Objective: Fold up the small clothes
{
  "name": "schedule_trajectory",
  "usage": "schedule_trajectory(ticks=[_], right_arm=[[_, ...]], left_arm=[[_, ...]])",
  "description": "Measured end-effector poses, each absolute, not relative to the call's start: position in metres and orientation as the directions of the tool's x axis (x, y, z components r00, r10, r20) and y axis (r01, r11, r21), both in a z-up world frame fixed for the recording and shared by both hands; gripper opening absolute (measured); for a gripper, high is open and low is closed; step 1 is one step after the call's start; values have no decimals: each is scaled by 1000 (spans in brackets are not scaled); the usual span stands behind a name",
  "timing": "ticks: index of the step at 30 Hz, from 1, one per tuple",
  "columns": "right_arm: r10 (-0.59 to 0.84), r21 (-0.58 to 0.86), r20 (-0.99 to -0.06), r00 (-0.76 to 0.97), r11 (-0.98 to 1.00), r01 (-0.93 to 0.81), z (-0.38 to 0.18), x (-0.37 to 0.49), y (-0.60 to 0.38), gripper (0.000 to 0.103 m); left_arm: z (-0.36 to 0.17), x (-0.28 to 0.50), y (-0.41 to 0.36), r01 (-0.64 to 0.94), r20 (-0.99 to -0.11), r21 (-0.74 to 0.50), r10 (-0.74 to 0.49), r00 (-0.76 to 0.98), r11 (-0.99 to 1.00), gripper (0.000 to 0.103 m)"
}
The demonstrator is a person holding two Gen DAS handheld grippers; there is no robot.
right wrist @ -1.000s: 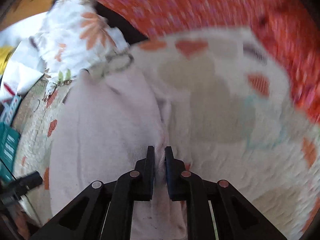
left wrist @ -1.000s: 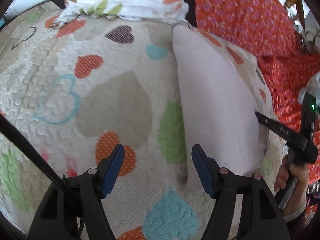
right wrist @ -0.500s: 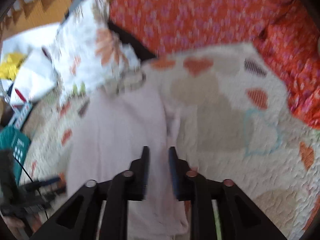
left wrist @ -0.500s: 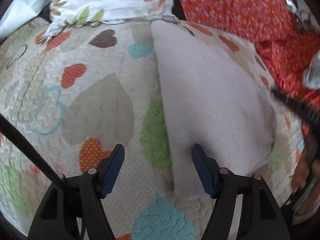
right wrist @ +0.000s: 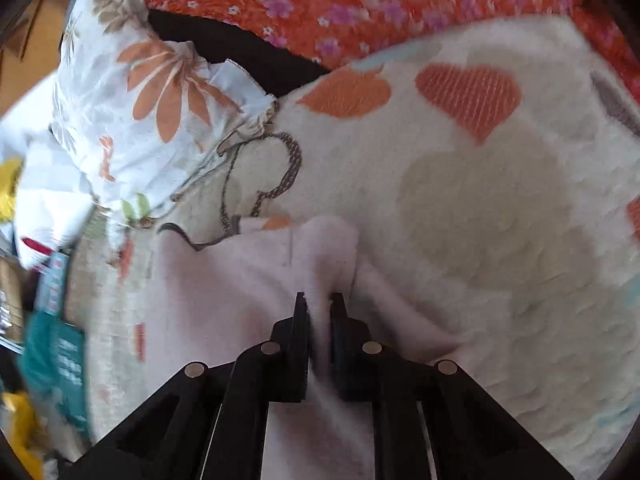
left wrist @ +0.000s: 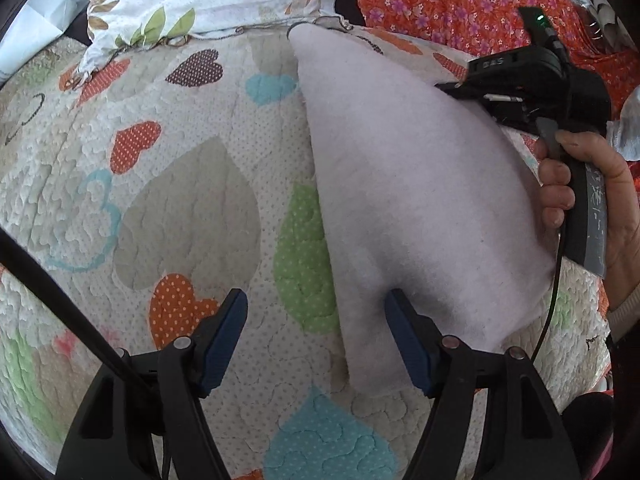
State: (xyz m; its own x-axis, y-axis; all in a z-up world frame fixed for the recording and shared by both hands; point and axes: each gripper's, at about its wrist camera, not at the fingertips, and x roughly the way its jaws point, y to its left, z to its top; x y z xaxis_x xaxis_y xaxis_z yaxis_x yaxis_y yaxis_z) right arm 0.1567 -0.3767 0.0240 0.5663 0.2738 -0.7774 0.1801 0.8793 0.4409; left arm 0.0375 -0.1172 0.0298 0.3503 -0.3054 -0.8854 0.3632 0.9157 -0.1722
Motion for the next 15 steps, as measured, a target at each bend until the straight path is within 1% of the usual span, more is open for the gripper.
schedule_trajectory(ticks=[1, 3, 5, 6, 7, 8, 9, 11, 15], right_arm=[[217, 392, -782, 584, 900, 191, 30, 155, -379, 9], [86, 305, -801, 592, 910, 280, 35, 154, -395, 8], [-12, 221, -826, 563, 913, 344, 30, 158, -404, 8], [-46, 178, -845, 533, 915, 362, 25, 163, -406, 9], [-42, 176, -855, 518, 914, 364, 21, 165, -409, 9], [0, 216, -855, 519, 909, 356, 18, 164, -413, 9], [32, 258, -844, 536, 900, 352, 19, 161, -417, 9], [26, 284, -812, 583, 891, 355, 31, 145, -423, 10], [70, 312, -747, 662, 915, 255, 61, 110, -409, 10]], left_arm=[[29, 38, -117, 363, -887, -175, -307, 346, 915, 72], [26, 39, -116, 365, -888, -187, -315, 333, 912, 75], [22, 41, -116, 362, -893, -187, -312, 324, 913, 76], [19, 43, -116, 356, -896, -185, -306, 322, 916, 78], [17, 44, -116, 348, -897, -188, -304, 320, 919, 81], [16, 46, -115, 338, -898, -193, -305, 318, 921, 82], [15, 47, -115, 333, -898, -197, -306, 317, 922, 82], [15, 47, -116, 332, -898, -193, -303, 320, 923, 83], [13, 47, -116, 327, -897, -180, -291, 333, 928, 88]])
